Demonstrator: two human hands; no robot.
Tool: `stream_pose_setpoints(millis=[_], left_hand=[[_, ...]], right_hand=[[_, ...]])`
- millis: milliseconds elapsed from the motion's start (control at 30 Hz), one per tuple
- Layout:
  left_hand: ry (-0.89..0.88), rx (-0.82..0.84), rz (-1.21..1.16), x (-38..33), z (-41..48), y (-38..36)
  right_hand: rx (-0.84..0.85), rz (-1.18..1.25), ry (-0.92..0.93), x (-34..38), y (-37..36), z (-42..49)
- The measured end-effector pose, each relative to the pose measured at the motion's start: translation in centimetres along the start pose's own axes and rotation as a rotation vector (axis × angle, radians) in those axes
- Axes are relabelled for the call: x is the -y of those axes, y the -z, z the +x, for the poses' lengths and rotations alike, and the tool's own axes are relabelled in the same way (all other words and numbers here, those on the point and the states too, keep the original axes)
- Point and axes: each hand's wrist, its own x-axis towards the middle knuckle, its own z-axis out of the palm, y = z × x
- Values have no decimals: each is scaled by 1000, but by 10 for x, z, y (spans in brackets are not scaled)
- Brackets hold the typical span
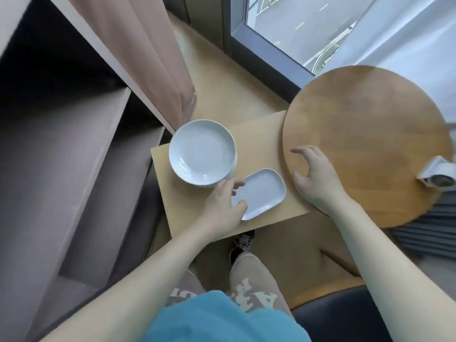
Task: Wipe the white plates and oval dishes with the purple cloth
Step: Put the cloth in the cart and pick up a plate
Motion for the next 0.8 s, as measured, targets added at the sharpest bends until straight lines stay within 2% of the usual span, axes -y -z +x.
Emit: stream_pose_setpoints(millis=[133,167,233,333,500,633,800], left_hand=[[504,-127,-566,38,25,-38],[602,-156,-663,50,31,-45],[714,-191,-709,73,40,-58],[781,-173,-679,94,51,-76],[780,-123,-740,116,81,-99],[819,-93,-926,124,108,-115],[816,-139,-903,132,115,-121]], right_hand=[[194,-49,-86,-37,-37,21],[248,-64,-108,-44,-47,25],[347,-100,-143,-60,-66,35],[417,-123,-174,-81,-89,46],[413,-52,-206,-103,-124,59],[317,186,-387,-108,-152,66],[264,328,-567,-111,-163,65]])
